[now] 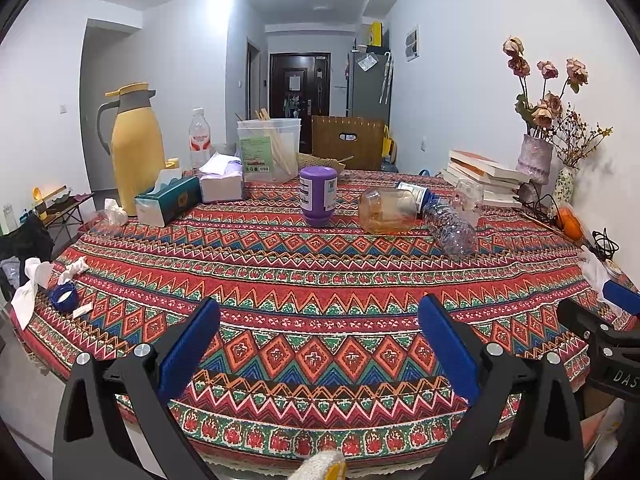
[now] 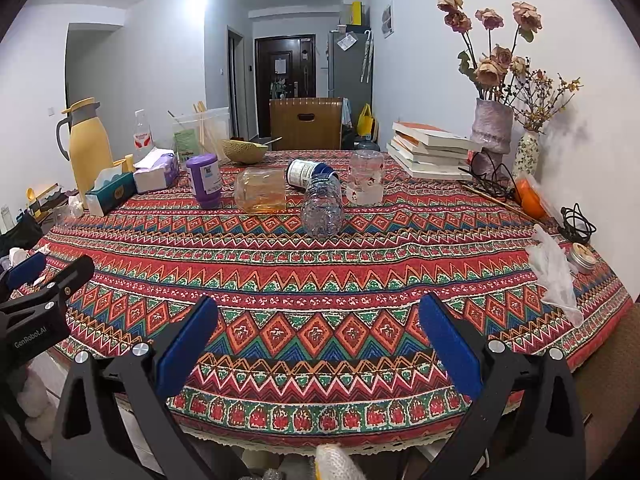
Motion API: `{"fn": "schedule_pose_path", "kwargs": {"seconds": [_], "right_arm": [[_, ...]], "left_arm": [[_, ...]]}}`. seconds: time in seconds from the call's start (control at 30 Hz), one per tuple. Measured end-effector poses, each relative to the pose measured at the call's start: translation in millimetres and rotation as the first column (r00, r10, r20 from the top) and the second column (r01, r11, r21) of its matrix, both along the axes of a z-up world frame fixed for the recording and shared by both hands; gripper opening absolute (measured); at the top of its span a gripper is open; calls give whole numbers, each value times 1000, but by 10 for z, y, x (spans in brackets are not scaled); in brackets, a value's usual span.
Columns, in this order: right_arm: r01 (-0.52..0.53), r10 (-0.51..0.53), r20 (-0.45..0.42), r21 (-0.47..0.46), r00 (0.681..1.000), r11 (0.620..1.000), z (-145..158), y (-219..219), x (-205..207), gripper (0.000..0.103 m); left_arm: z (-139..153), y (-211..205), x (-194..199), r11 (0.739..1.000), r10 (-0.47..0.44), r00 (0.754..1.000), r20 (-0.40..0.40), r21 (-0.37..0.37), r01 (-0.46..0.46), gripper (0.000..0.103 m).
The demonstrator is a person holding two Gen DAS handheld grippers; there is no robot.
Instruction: Flip cup upright
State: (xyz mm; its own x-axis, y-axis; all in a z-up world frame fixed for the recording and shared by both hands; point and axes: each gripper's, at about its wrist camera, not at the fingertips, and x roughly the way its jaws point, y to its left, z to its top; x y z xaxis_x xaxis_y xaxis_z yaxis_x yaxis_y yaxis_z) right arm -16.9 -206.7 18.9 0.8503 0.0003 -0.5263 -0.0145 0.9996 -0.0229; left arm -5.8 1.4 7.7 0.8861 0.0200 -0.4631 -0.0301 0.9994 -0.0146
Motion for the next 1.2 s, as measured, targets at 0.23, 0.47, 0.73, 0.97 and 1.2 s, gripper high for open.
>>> {"fn": "schedule_pose_path", "kwargs": {"seconds": [0.23, 0.47, 0.73, 0.97, 1.2], "right_arm": [[0, 0, 0, 0, 1000, 1000, 3, 1, -2, 97], [1, -1, 1, -1, 1000, 1000, 1, -9, 0, 97], [7, -7, 2, 0, 1000, 1000, 37, -42, 14, 97], [11, -11, 4, 2, 1000, 1000, 112, -70, 97, 97], [17, -17, 4, 2, 1000, 1000, 164, -93, 238, 97]], "left_arm": [[11, 8, -14, 1000, 1, 1000, 5, -3, -1, 96], [25, 11, -32, 1000, -1, 1000, 9, -1, 1, 96], [92, -7, -17, 1000, -12, 1000, 12, 3, 12, 96], [180, -4, 65, 1000, -11, 1000, 20, 8, 11, 96], [242, -3, 197, 1000, -14, 1000, 20, 13, 14, 96]]}}
